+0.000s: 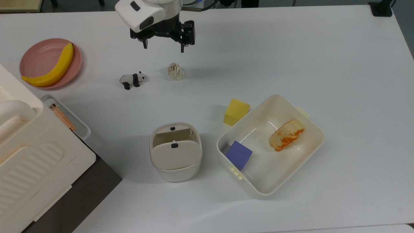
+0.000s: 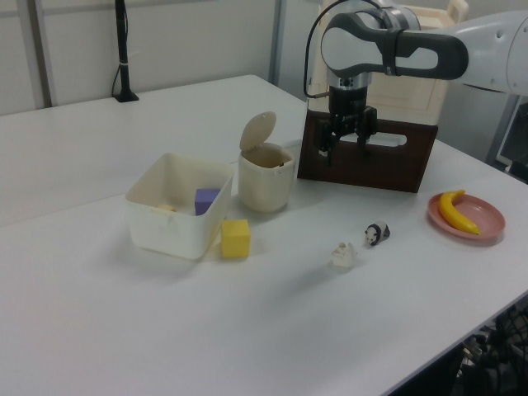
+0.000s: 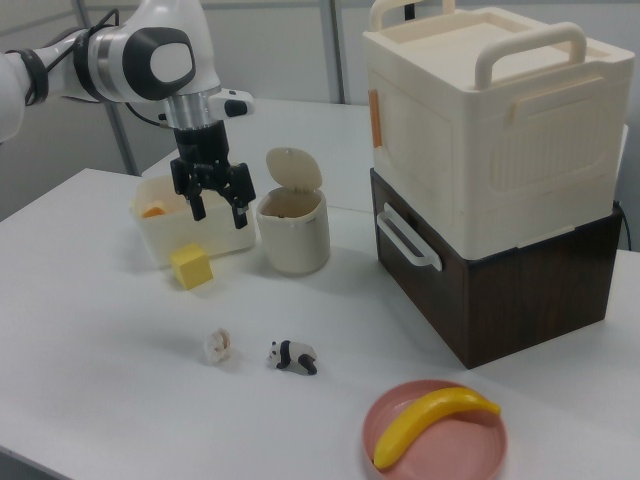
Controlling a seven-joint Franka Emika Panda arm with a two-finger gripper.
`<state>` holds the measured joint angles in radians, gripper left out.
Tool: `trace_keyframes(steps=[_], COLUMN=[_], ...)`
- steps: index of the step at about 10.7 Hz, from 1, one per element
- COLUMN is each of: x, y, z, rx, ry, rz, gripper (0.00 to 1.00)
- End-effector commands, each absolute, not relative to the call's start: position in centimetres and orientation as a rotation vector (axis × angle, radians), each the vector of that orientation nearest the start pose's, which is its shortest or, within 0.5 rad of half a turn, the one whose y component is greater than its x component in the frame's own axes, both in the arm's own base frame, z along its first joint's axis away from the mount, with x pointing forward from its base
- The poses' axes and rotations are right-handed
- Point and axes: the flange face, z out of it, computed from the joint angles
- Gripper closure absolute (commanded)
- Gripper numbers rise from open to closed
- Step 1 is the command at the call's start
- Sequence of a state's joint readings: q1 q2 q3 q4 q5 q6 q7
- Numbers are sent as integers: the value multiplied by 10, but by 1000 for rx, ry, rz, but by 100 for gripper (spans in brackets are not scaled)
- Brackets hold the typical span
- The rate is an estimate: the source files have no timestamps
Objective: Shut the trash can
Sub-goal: 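Move the gripper toward the cream trash can's open lid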
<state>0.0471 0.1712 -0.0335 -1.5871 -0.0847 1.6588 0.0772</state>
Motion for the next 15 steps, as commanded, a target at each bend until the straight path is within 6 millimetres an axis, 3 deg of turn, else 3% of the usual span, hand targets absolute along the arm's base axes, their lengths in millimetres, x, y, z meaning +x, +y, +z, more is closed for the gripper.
trace_keyframes(steps=[1, 9, 12, 13, 15], x=[590, 591, 595, 598, 603], y=[30, 31, 24, 19, 6], z=[526, 526, 525, 527, 523], rx=[-3217, -3217, -3219, -3220, -3214], ry=[3, 1, 7, 17, 39], rz=[240, 249, 223, 181, 168], gripper=[0, 0, 7, 13, 39])
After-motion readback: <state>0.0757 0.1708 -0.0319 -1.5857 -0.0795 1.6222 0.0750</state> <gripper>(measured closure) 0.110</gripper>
